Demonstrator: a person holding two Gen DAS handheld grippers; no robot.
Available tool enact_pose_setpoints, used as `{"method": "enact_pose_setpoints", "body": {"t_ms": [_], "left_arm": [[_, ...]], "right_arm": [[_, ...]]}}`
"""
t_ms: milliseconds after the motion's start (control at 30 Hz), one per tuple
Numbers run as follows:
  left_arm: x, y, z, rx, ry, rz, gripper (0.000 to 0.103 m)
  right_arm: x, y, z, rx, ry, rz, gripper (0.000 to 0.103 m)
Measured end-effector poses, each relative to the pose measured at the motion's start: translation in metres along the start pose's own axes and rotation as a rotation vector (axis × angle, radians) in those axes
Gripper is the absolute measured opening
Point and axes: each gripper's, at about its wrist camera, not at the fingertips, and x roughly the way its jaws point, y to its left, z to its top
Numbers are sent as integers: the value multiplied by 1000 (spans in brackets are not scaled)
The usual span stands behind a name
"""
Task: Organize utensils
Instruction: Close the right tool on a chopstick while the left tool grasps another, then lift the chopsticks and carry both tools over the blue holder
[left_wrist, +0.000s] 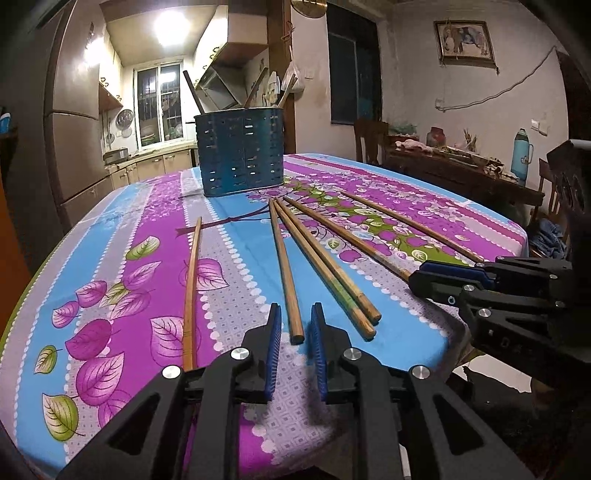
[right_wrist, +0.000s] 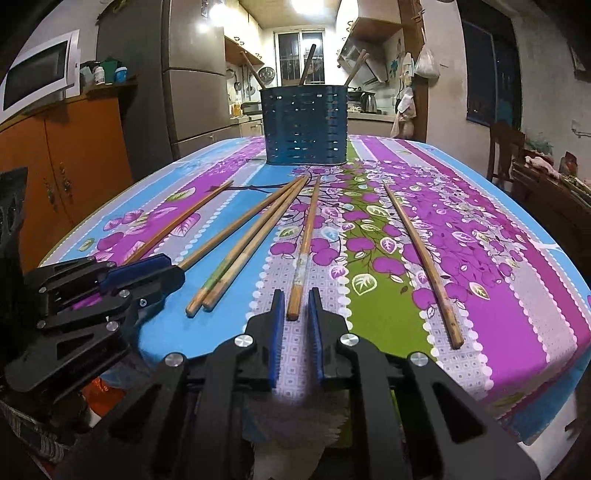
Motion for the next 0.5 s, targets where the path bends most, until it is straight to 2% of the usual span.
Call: {"method": "enact_pose_setpoints", "body": {"t_ms": [67,133,300,500], "left_arm": [[0,0,0,-2,-6,3,17],[0,3,-1,-18,-9,16,9],[0,8,1,-54,-10,40,8],[-10,18,8,-113,-48,87,8]], "right_arm": [[0,-1,0,9,-1,10,6],[0,-1,0,10,-2,10,5],[0,-11,4,39,-6,11,5],[-11,-15,18,10,-58,-8,5]]}}
